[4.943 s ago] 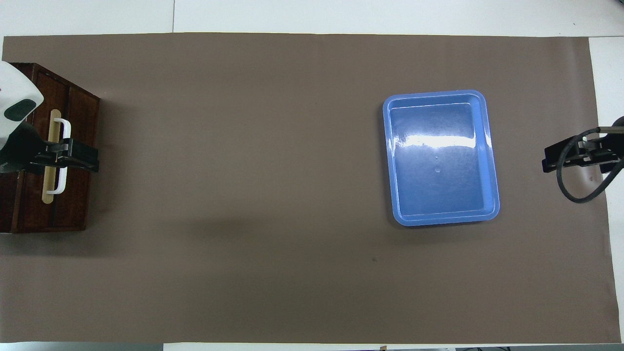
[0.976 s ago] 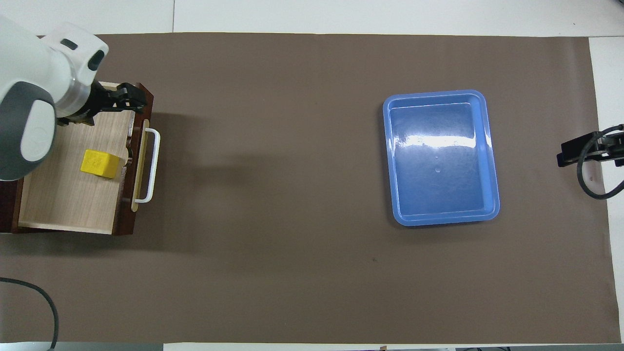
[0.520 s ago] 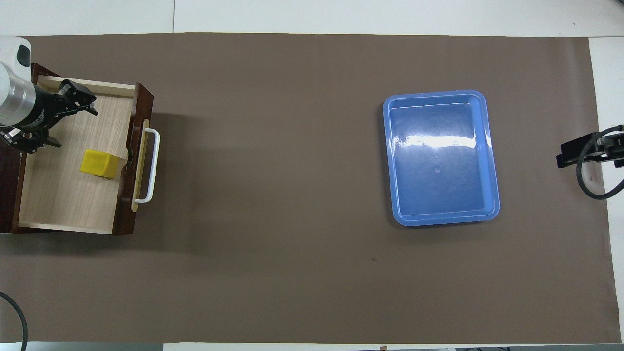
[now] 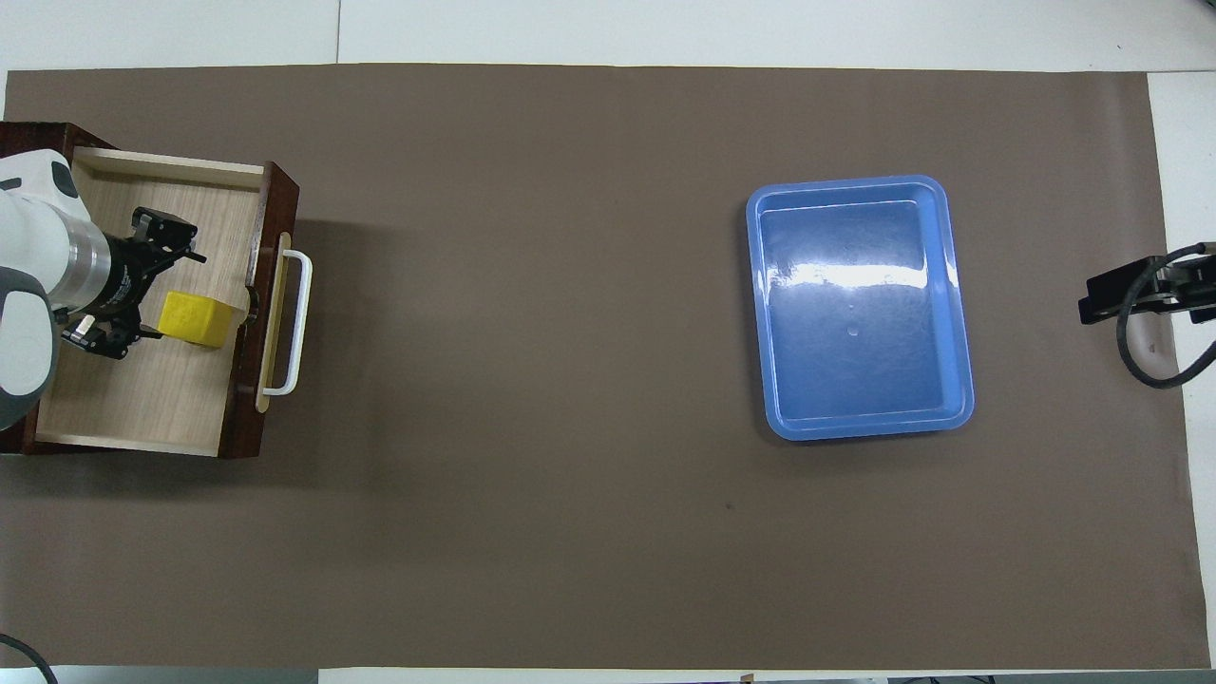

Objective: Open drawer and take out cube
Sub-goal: 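Lower the left gripper onto the yellow cube inside the drawer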

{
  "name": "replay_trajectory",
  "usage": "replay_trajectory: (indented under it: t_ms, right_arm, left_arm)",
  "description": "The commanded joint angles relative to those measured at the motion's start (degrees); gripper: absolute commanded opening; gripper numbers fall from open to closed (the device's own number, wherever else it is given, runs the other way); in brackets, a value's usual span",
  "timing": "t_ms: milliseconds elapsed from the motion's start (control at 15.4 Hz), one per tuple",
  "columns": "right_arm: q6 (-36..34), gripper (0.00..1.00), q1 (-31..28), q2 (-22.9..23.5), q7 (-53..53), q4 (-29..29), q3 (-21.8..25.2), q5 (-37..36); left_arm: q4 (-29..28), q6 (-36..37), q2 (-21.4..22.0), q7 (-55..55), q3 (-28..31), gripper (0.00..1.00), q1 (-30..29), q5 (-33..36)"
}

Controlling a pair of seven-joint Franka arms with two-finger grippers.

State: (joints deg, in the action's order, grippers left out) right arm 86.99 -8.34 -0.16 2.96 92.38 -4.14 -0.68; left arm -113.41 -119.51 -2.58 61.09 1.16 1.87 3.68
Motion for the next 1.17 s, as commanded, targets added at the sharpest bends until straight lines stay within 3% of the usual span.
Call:
replay_trajectory:
  t_ms: [0,390,650,715,846,976,1106]
  right_arm:
    - [1.69,1.0,-0.53,-1.34,-0.05,1.93,-0.17,1.12]
    - [10.21,1.0,4.9,-7.04,-22.16,14.92,-0.7,3.57]
    - [10.83,1.0,8.33,-7.14,-36.07,18.54,-0.7,10.95]
    - [11.53,1.0,9.39,-6.7,-38.53,18.8,-0.7,11.92]
    - [14.25,1.0,11.41,-5.04,-45.46,19.42,-0.7,14.81]
    - [16.62,1.0,13.69,-3.28,-50.48,19.6,-0.7,16.84]
    - [19.87,1.0,15.02,-1.87,-55.32,20.12,-0.7,19.3]
  left_arm:
    - [-2.87,-1.25,2.5,0.61,-0.28,1.0,-1.17,-0.69]
    - [-5.32,-1.69,3.37,0.44,-0.37,1.0,-1.0,-0.69]
    - [-6.29,-2.39,3.29,2.27,-0.37,1.0,-0.56,-0.69]
    - [-6.38,-2.57,3.2,3.24,-0.37,0.93,-0.56,-0.69]
    - [-5.86,-4.05,2.76,5.0,-0.37,0.42,-0.82,-0.69]
    - [-2.89,-3.19,1.8,5.09,-0.37,0.0,-1.08,-0.87]
    - [3.51,1.7,-0.74,5.18,-0.37,0.0,-0.3,-0.96]
